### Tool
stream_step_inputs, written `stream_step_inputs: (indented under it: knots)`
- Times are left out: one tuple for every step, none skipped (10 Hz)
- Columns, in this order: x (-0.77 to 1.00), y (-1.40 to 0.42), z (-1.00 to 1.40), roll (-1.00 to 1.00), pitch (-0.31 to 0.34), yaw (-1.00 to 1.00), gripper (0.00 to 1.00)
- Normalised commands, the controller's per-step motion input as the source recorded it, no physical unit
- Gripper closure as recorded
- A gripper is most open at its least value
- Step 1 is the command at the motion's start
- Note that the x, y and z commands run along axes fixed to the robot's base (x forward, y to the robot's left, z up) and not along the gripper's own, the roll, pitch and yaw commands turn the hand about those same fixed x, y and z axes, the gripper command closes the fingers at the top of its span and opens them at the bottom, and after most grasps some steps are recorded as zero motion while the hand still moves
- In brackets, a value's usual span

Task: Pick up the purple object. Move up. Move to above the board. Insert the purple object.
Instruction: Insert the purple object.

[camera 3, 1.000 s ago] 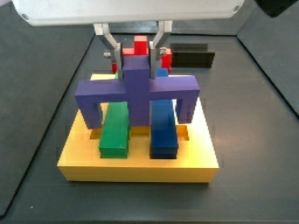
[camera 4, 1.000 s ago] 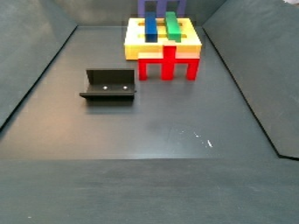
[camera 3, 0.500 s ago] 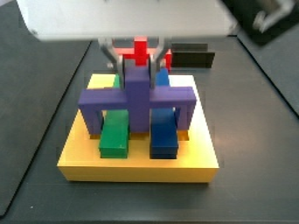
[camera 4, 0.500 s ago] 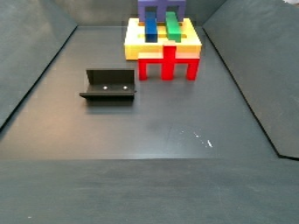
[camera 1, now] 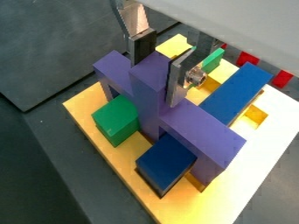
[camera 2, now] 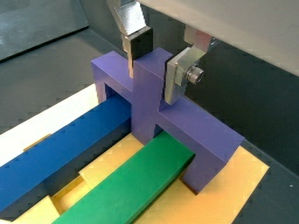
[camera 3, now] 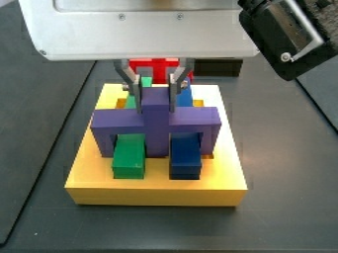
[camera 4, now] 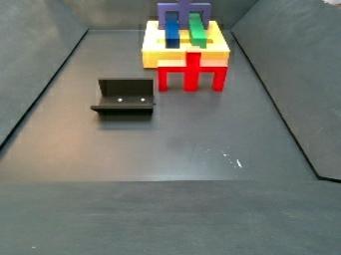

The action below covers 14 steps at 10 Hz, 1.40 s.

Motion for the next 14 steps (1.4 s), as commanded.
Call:
stream_step_inputs:
  knots:
    - [0.00,-0.29,0.06,0.00,0.003,0.00,1.00]
    - [0.00,-0.22,0.11,0.00,0.019,0.00,1.00]
    - [0.07,-0.04,0.00,0.00,0.000,0.00,1.00]
    - [0.31,0.01,-0.11,-0.06,0.000,0.00,1.00]
    - [0.22,0.07,-0.18,-0.07,0.000,0.00,1.00]
    - [0.13,0.10,-0.23,-0.02,0.000,0.00,1.00]
    - [0.00,0.07,-0.27,-0.03,-0.007,0.00,1.00]
    - [-0.09,0.00,-0.18,-0.03,-0.044,0.00,1.00]
    - [-0.17,0.00,-0.05,-0.08,-0.049,0.00,1.00]
    - [-0.22,0.00,-0.04,-0.15,0.026,-0.01,1.00]
    - [-0.23,0.00,-0.11,-0.17,0.103,-0.04,1.00]
    - [-0.19,0.00,-0.13,-0.21,0.141,-0.04,1.00]
    - [0.00,-0.03,-0.11,-0.28,0.043,-0.07,1.00]
    - [0.25,0.00,-0.25,-0.29,0.000,-0.09,1.00]
